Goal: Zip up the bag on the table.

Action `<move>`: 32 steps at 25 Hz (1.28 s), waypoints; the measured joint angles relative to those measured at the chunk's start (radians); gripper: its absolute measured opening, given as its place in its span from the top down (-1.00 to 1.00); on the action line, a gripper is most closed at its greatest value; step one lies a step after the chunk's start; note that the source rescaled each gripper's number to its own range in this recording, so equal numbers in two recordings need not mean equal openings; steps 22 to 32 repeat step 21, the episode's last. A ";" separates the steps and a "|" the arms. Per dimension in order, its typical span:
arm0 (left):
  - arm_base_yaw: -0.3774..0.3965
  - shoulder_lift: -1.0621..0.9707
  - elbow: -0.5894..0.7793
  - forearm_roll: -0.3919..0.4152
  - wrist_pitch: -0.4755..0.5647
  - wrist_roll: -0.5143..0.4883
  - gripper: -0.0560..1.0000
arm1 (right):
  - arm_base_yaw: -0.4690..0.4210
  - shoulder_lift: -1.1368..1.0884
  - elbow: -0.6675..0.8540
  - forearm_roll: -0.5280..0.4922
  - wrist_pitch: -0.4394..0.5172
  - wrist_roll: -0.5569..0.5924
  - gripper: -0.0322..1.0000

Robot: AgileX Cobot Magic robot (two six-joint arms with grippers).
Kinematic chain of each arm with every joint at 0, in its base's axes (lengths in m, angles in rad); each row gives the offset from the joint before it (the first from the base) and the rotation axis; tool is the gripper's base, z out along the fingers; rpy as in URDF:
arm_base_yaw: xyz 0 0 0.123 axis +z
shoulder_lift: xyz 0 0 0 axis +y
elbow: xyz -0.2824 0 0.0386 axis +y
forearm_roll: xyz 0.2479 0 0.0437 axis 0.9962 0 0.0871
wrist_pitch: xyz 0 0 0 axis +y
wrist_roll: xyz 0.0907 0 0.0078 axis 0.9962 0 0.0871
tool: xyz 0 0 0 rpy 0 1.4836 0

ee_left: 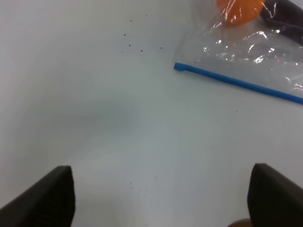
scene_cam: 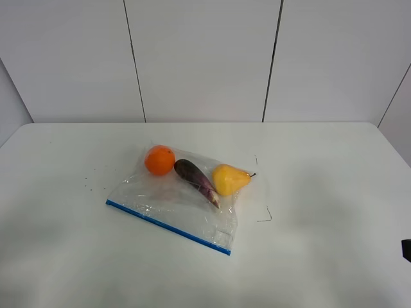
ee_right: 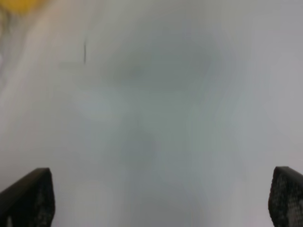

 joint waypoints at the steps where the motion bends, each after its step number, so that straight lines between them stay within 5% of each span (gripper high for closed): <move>1: 0.000 0.000 0.000 0.000 0.000 0.000 -1.00 | 0.000 -0.058 0.000 -0.001 -0.002 0.000 -1.00; 7: 0.000 0.000 0.000 0.000 0.000 0.000 -1.00 | 0.000 -0.272 0.001 -0.006 -0.002 0.003 -1.00; 32: 0.000 0.000 0.000 0.012 0.000 0.000 -1.00 | 0.000 -0.275 0.002 -0.007 -0.002 0.003 -1.00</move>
